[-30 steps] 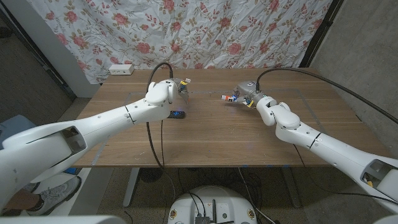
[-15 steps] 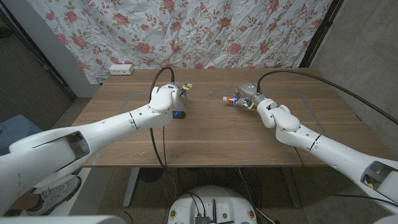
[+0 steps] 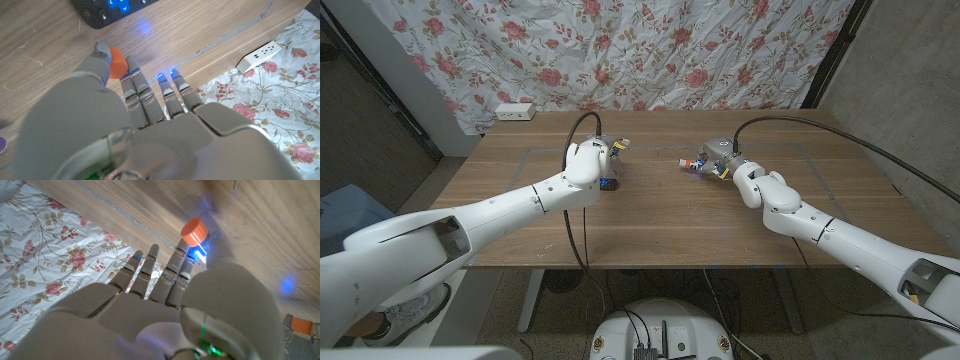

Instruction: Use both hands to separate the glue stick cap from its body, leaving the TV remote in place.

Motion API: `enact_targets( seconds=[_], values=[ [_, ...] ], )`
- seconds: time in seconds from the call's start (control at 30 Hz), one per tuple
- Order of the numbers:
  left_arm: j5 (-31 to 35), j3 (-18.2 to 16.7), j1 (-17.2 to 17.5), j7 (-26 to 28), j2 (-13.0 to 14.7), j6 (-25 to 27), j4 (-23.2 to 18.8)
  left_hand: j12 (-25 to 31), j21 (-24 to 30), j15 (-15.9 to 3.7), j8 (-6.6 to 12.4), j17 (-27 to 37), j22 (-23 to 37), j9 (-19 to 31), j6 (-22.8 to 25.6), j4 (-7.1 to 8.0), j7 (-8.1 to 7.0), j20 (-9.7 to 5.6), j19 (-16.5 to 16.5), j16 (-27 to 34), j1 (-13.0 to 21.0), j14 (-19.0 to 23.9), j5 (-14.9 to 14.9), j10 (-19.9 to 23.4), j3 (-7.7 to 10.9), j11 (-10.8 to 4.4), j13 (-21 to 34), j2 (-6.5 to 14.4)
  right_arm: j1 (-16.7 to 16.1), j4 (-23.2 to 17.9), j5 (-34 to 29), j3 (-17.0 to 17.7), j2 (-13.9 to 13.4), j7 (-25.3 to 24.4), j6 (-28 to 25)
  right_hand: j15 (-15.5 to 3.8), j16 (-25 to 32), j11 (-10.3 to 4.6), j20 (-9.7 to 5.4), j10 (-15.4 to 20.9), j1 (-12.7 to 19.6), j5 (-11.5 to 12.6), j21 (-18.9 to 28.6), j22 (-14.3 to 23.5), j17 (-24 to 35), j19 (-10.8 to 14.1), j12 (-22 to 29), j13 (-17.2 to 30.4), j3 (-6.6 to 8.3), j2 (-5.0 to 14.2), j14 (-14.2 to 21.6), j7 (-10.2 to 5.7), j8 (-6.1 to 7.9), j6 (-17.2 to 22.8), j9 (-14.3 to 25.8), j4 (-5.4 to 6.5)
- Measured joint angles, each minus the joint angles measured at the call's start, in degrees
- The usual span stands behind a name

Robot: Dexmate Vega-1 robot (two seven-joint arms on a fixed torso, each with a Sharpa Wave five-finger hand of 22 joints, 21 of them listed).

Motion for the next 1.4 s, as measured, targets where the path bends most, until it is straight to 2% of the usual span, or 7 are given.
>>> enact_targets(
  seconds=[0.33,0.7,1.0,1.23,1.4],
  values=[
    [1.37,-0.84,0.63,0.09,-1.45,-0.67,2.48,0.0,0.0,0.0,-0.03,0.0,0.0,0.04,-0.32,0.07,-0.31,0.21,-0.2,0.0,-0.76,0.0,0.0,-0.68,-0.54,-0.32,0.0,0.03,0.38,0.95,0.31,-0.66,0.41,-0.41,0.26,0.0,0.0,0.0,0.0,0.0,0.0,-0.16,0.0,0.0,0.0,0.0,-0.01,0.05,-0.01,0.0,0.0,0.0,0.0,0.0,0.0,-0.01],
    [1.68,-1.01,0.55,0.24,-3.02,-1.55,5.64,0.0,0.0,0.0,-0.06,0.0,0.0,0.04,-0.75,0.3,-0.3,-0.41,-1.02,0.0,-1.39,0.0,0.0,-1.14,-0.77,-0.34,0.0,0.04,0.6,1.45,0.31,-1.4,0.87,-0.54,0.08,0.0,0.0,-0.01,0.0,-0.01,0.0,-0.17,0.0,0.0,0.0,-0.01,-0.01,0.04,-0.07,0.0,0.0,-0.01,-0.21,-0.01,0.0,-0.07],
    [1.77,-0.38,-0.4,-0.27,-3.98,-2.13,7.92,0.0,0.0,0.1,-0.26,0.0,0.0,0.04,-1.59,0.15,-0.48,-0.41,-1.64,0.0,-1.52,-0.52,0.0,-1.83,-1.09,-0.44,0.0,0.17,0.95,1.88,0.23,-1.86,1.15,-0.36,-0.27,0.0,0.0,-0.01,0.0,-1.44,0.0,-0.22,0.0,0.0,0.0,-0.01,-0.01,0.05,-0.32,0.0,0.0,-0.51,-0.29,-0.51,0.0,0.17],
    [1.93,0.29,-1.19,-0.84,-4.7,-2.49,9.61,0.0,0.0,-0.11,-0.26,0.0,0.0,0.04,-2.5,-0.09,-0.39,-0.13,-2.17,0.0,-2.02,-0.72,0.0,-2.93,-1.33,-0.53,0.0,0.09,1.37,2.12,0.17,-2.26,1.29,0.42,-0.6,0.01,-0.3,-0.11,0.22,-3.99,0.27,0.06,0.0,0.0,-0.14,0.2,-0.41,0.12,-1.33,-0.35,-0.43,-1.34,-1.6,-1.32,-0.01,0.25],
    [1.95,0.72,-1.82,-1.37,-5.11,-2.74,10.73,0.0,-0.34,0.2,-0.25,0.0,0.0,0.06,-3.38,0.15,-0.32,0.12,-2.75,0.0,-2.1,-1.02,0.0,-3.55,-1.56,-0.51,-0.01,0.17,1.63,2.21,0.15,-2.49,1.31,1.11,-0.76,0.01,-0.91,-0.04,0.43,-5.5,-1.14,0.1,0.0,0.0,-0.4,-0.02,-0.63,0.13,-1.9,-1.74,-1.05,-2.35,-2.2,-1.59,-0.16,0.33]
  ],
)
